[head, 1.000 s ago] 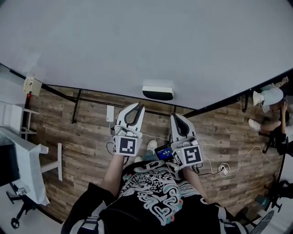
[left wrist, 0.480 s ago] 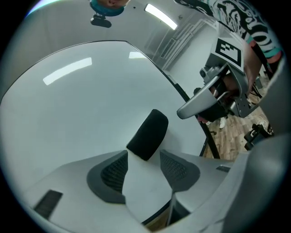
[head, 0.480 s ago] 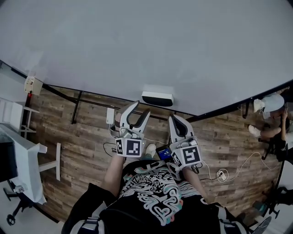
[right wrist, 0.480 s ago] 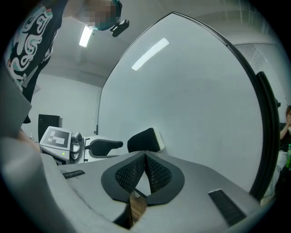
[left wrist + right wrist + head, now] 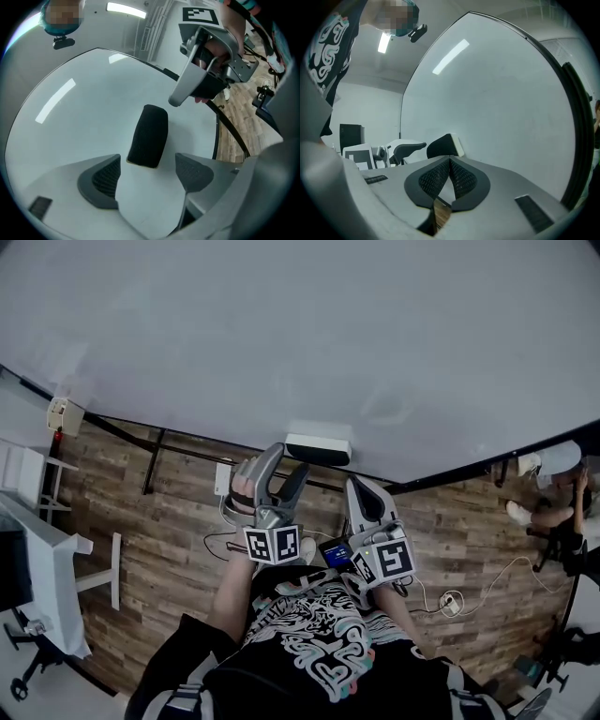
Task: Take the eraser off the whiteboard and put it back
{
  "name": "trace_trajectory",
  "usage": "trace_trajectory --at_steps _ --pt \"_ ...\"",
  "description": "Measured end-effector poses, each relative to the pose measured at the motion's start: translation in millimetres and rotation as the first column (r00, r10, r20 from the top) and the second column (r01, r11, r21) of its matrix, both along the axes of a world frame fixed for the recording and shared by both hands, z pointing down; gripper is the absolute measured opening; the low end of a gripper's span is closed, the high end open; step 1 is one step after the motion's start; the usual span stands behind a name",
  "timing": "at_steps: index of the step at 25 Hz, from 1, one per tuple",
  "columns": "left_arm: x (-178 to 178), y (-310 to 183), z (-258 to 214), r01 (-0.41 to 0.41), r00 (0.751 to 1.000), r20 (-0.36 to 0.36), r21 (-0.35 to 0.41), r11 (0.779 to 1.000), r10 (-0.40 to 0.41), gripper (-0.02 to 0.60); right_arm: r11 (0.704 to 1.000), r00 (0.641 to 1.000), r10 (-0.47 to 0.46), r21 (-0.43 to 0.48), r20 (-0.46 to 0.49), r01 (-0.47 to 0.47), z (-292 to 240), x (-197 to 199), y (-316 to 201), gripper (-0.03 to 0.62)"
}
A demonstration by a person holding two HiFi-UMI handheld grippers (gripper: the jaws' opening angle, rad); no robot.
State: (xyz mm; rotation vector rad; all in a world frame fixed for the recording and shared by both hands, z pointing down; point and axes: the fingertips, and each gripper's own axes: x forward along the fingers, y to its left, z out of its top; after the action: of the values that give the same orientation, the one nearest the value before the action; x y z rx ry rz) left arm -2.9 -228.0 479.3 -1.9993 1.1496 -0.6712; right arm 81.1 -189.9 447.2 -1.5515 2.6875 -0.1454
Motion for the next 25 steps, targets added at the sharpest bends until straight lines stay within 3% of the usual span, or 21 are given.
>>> trace_trajectory --at_steps 8,13,25 --pt "17.7 -4.1 -1.0 -0.044 0.996 0.077 0.042 0.998 0.041 0.376 0.999 0.998 -0.047 0.001 0.051 0.047 -6.4 0.0 -3.6 0.014" --pt "26.4 -4.9 -3.0 -0.068 0.984 0.171 0.144 0.987 0.043 0.410 0.998 0.997 -0.055 0.005 0.045 0.055 -6.6 1.6 -4.9 0.014" --pt "31.3 -17.3 -5.4 -0.063 0.977 0.211 0.191 0.980 0.022 0.411 0.999 0.998 -0.044 0.010 0.036 0.044 -6.2 8.2 -6.4 0.014"
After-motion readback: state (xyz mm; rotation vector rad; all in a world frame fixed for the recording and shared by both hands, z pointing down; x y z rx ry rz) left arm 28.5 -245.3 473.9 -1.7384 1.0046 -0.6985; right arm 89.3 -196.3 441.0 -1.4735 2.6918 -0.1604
